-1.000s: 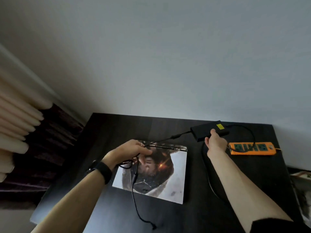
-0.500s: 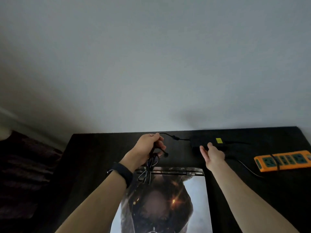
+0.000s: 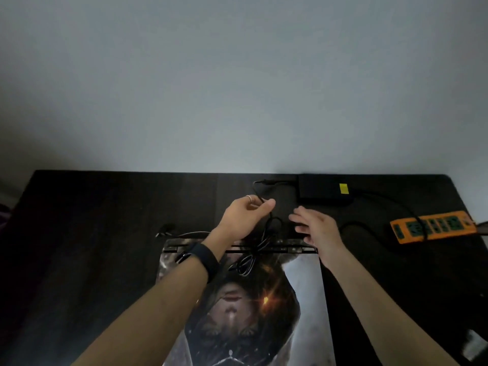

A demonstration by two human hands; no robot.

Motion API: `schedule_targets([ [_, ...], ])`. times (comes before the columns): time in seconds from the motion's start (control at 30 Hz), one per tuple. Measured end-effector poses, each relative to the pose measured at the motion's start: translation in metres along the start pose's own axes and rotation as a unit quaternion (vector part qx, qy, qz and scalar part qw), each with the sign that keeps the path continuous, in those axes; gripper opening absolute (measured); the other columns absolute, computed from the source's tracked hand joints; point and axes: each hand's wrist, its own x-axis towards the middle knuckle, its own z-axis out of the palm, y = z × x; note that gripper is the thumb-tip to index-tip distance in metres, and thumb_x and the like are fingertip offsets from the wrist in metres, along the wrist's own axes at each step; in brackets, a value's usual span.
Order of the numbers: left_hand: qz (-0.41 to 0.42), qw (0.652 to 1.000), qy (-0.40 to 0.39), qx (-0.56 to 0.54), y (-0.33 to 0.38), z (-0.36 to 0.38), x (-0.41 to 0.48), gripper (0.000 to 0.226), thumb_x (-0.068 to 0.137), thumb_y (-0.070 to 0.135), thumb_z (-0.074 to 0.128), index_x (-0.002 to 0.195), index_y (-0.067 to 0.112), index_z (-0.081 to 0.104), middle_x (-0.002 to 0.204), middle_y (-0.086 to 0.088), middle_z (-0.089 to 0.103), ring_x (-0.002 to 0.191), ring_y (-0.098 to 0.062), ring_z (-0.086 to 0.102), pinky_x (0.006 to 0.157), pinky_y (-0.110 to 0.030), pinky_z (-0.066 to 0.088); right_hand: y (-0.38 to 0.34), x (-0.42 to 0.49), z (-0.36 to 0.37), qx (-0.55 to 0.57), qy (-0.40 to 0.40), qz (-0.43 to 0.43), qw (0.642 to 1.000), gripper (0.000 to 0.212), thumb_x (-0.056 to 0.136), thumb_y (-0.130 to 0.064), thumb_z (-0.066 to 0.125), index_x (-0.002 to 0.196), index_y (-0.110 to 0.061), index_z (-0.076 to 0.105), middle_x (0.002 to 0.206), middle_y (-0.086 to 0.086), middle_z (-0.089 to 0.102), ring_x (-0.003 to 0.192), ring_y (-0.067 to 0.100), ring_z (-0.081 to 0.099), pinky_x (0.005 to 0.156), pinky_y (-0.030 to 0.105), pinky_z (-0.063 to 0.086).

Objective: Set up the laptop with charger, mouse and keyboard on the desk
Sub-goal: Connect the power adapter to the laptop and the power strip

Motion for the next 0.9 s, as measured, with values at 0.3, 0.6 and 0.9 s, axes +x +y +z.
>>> schedule_targets([
  [0.3,0.041,0.957,0.128,0.255,-0.05,-0.076,-0.02,0.053,0.086,0.07,0.05,0.112,0.028,0.068,0.11,0.008,0.066,0.106,-0.011,0.061,0.094,-0.034,0.051,0.011,-0.039,0.046,-0.086,-0.064,-0.15,0.983,0.049,0.102,-0.05,0.046,0.083,-0.009,0.064,0.058,-0.001,0.056,0.051,0.01,0.053,0.052,0.022,0.045],
  [0.6,-0.093,0.912,0.053,0.395,-0.099,-0.124,-0.032,0.027,0.099,0.045,0.044,0.122,0.032,0.051,0.115,-0.007,0.048,0.111,-0.032,0.054,0.094,-0.047,0.049,-0.006,0.028,0.033,0.115,0.059,0.051,0.99,0.034,0.102,-0.041,0.053,0.092,-0.011,0.065,0.112,0.012,0.069,0.099,0.024,0.067,0.075,0.034,0.056],
  [0.9,-0.036,0.965,0.23,0.123,-0.07,-0.105,-0.012,0.012,0.101,0.028,0.051,0.109,0.02,0.048,0.098,-0.004,0.067,0.082,-0.021,0.066,0.075,-0.039,0.057,-0.054,0.047,0.036,0.295,-0.006,0.017,0.955,0.025,0.102,-0.029,0.056,0.114,-0.009,0.064,0.107,0.004,0.069,0.102,0.018,0.066,0.104,0.036,0.049],
])
